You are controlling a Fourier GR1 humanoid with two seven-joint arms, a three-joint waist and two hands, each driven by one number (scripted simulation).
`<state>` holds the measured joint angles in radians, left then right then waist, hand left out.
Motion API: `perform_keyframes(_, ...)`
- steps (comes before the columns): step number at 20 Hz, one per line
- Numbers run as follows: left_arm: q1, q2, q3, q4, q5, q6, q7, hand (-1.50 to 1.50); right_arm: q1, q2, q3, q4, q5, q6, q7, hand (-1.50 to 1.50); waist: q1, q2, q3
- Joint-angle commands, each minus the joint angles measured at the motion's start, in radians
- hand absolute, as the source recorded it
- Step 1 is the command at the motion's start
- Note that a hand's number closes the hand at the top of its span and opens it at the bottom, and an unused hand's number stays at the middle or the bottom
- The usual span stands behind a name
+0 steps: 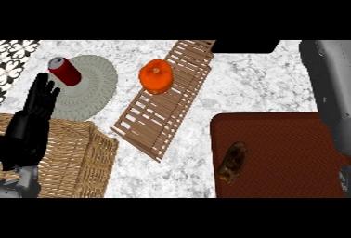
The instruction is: Pick the squash from the tray and place it in the tiered shelf
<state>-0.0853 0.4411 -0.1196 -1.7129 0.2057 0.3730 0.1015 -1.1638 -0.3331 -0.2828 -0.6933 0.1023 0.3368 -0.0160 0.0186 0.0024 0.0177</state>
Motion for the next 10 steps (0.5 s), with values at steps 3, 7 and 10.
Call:
perform_keyframes(3, 0.028, -0.040, -0.034, -0.016, 0.018, -0.011, 0.028, 0.00, -0.007, -0.203, -0.070, 0.155, -0.032, 0.164, -0.085, -1.50, 0.018, 0.014, -0.016)
perform_keyframes(7, -0.024, -0.043, -0.040, -0.009, 0.013, -0.008, 0.052, 0.00, -0.051, -0.226, -0.072, 0.238, -0.026, 0.204, -0.130, -1.50, 0.021, 0.014, -0.017)
perform_keyframes(10, -0.012, -0.053, -0.054, 0.011, 0.005, -0.004, 0.031, 0.00, 0.001, -0.302, -0.078, 0.279, -0.025, 0.308, -0.220, -1.50, 0.022, 0.017, -0.016)
